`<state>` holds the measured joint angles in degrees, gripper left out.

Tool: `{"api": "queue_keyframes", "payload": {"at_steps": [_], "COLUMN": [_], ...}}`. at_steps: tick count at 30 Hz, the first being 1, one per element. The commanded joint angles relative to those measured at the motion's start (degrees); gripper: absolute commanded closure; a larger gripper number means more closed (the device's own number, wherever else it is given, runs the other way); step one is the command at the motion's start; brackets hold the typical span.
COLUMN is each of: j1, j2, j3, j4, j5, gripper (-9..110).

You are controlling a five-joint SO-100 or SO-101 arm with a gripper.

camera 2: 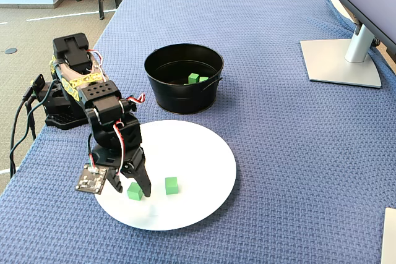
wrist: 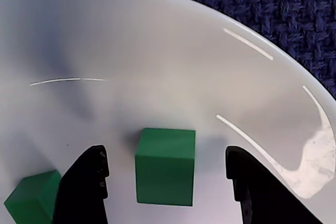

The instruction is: Pick up the green cubes from the white plate and place them in the black recipient

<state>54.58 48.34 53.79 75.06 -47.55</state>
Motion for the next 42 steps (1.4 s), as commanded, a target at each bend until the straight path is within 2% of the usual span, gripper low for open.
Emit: {"api": "queue_keyframes", "payload": {"at_steps": [1,13,21,42], "j1": [0.7,0.5,0.0,-2.5], "j2": [0.9,0.7,1.1,3.6], "j3": [-3.2,-2.0,-0.1,4.6], "j4": [-1.5,-3.7,-2.5,-4.8], "j5": [1.3,2.7,-4.4,-2.6], "gripper": [81,84,80,85]}}
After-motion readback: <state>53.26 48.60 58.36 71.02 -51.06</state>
